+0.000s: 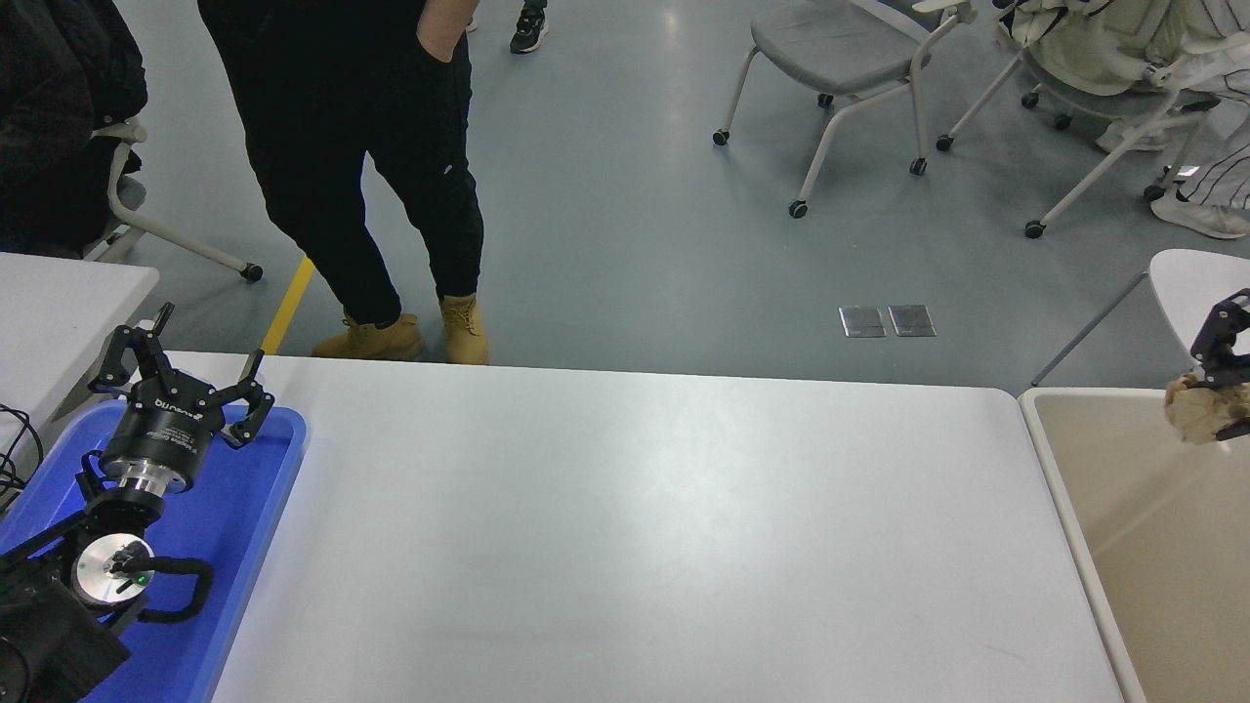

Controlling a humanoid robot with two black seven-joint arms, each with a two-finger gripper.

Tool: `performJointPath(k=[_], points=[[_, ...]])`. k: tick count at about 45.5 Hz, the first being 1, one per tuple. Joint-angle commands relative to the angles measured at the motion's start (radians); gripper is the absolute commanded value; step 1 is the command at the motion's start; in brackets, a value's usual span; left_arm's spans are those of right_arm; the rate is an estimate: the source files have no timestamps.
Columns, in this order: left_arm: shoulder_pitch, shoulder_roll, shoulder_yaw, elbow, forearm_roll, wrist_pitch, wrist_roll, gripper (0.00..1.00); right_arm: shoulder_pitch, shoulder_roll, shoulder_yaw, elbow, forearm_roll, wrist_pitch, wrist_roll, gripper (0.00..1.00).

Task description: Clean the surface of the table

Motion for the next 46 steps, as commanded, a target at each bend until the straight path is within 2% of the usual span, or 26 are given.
performJointPath(k=[1,7,18,23,36,46], points=[[0.0,0.0,0.0,0.0,0.0,0.0,0.0,1.0,-0.08,0.014,0.008,-0.128,-0.104,0.004,0.004,0.0],[0.0,0.0,0.0,0.0,0.0,0.0,0.0,1.0,-0.17,0.029,0.02,-0.222,-0.139,0.002,0.057,0.0],[0.0,0.0,0.0,0.0,0.0,0.0,0.0,1.0,-0.396,0.117,0.071,-0.423,-0.139,0.0,0.265,0.0],[0.0,0.0,0.0,0.0,0.0,0.0,0.0,1.0,-0.52,0.184,0.138,-0.501,-0.139,0.0,0.32,0.0],[0.0,0.0,0.0,0.0,0.0,0.0,0.0,1.0,-0.85,0.465,0.318,-0.852,-0.139,0.0,0.386,0.0],[0.0,0.0,0.0,0.0,0.0,0.0,0.0,1.0,-0.964,0.632,0.414,-1.066,-0.138,-0.001,0.408,0.0]])
